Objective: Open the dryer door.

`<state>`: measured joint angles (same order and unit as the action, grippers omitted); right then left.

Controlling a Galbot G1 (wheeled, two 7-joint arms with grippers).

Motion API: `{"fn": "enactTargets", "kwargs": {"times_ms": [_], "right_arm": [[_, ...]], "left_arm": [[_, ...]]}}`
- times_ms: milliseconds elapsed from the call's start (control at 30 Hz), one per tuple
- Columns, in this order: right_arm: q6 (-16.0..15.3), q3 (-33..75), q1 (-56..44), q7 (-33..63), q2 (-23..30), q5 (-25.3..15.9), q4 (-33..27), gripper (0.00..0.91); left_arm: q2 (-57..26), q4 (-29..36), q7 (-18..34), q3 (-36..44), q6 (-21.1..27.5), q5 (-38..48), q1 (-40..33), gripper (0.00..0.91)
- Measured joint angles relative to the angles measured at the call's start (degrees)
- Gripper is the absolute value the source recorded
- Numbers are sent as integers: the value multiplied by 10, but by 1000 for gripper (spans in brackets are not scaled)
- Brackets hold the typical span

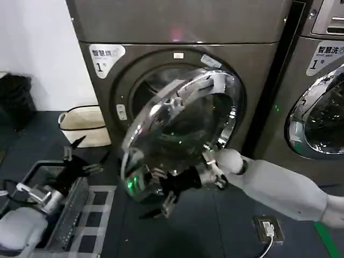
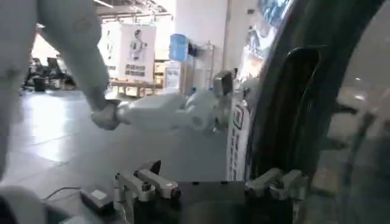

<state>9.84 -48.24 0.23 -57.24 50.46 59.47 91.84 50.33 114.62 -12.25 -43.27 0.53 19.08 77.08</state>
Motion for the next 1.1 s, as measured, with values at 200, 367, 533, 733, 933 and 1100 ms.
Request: {"fn": "enactTargets", "kwargs": {"times_ms": [200,367,533,733,933,1100], "right_arm": [[1,-9,0,-21,-42,3,28,907],[2,-13,-4,-36,-80,4,51,907],[5,-12,-12,-55,-112,4,71,907],[5,-11,-15,-73,-142,3,90,907],[6,-14,-15,-103,-175,2,111,907],[18,-24,-7,-147,-196,3,120,907]], "left_arm": [[-9,21,-9,21,-11,-19,5,907],[-24,19,-14,45,-31,-47,-9,907],[-49,12,-27,70,-55,-45,-34,907],[-91,14,-43,119,-80,-48,-75,907],[-111,16,-53,197,-82,-52,-127,907],[-118,19,-59,247,-81,-52,-163,907]]}}
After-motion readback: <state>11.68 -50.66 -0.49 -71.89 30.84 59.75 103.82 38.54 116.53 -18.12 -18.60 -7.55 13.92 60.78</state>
